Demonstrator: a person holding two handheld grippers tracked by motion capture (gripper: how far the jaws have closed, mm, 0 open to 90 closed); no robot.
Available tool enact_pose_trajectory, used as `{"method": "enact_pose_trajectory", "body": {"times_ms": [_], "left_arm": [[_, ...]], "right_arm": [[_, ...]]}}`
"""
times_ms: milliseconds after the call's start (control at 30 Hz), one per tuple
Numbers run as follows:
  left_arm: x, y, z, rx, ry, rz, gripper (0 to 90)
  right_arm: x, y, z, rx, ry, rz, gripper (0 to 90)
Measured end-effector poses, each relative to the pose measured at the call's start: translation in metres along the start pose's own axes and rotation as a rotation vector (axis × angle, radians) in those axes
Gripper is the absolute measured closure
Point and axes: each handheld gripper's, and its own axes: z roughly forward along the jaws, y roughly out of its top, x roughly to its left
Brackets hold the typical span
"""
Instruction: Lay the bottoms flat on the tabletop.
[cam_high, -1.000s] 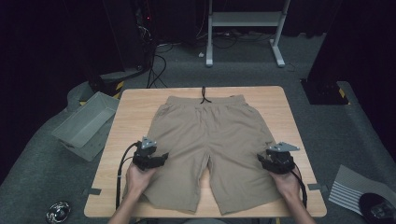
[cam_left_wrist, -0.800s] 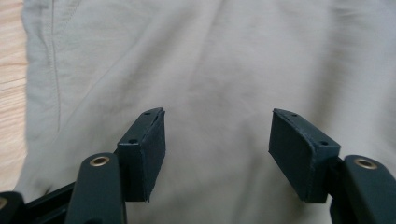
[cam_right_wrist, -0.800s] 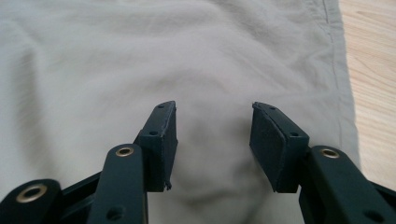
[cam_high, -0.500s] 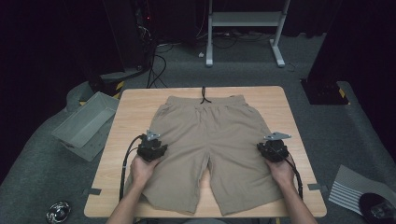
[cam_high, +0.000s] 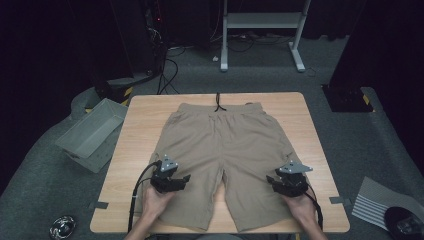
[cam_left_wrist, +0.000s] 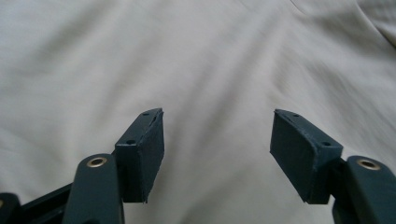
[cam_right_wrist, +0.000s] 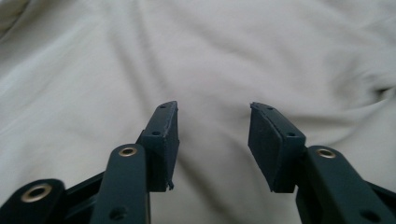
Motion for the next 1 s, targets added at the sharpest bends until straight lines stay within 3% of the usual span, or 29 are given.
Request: {"method": "enact_pose_trajectory", "body": {"times_ms": [33, 167, 300, 400, 533, 600, 667, 733, 800, 933, 1000], "left_arm": [[0.0, -0.002, 0.005, 0.017, 0.002, -0.006, 34.8], [0.008, -0.004, 0.015, -0.061, 0.043, -0.005, 32.5], [0.02, 0.007, 0.025, -0.056, 0.071, -0.031, 31.8], [0.019, 0.009, 0.027, -0.051, 0.078, -0.042, 30.3], [0.001, -0.002, 0.01, -0.003, 0.024, 0.016, 30.3], [-0.004, -0.007, -0.001, 0.029, -0.013, 0.021, 31.4], [-0.003, -0.007, -0.009, 0.01, -0.018, 0.022, 32.1], [0.003, -0.004, -0.014, -0.043, 0.004, -0.002, 32.4], [0.012, 0.0, -0.013, -0.071, 0.035, -0.04, 31.4], [0.033, -0.003, -0.001, -0.025, 0.124, -0.097, 31.0], [0.039, -0.008, 0.001, 0.003, 0.138, -0.12, 30.4]], "right_arm": [[0.001, -0.001, 0.002, 0.007, 0.001, 0.004, 49.8], [0.0, 0.0, 0.01, -0.007, -0.019, 0.003, 47.7], [-0.01, 0.012, 0.022, -0.003, -0.044, 0.028, 42.9], [-0.013, 0.016, 0.027, 0.0, -0.052, 0.04, 41.8], [-0.007, 0.008, 0.018, 0.001, -0.047, 0.036, 41.8], [-0.001, 0.001, 0.009, 0.009, -0.033, 0.025, 42.5], [0.001, -0.001, 0.003, 0.017, -0.037, 0.0, 43.1], [-0.001, -0.001, -0.002, -0.004, -0.051, -0.001, 43.4], [-0.01, 0.002, -0.004, -0.028, -0.063, 0.032, 43.4], [-0.025, 0.004, 0.0, -0.043, -0.093, 0.086, 43.1], [-0.029, 0.002, 0.002, -0.032, -0.12, 0.088, 43.1]]}}
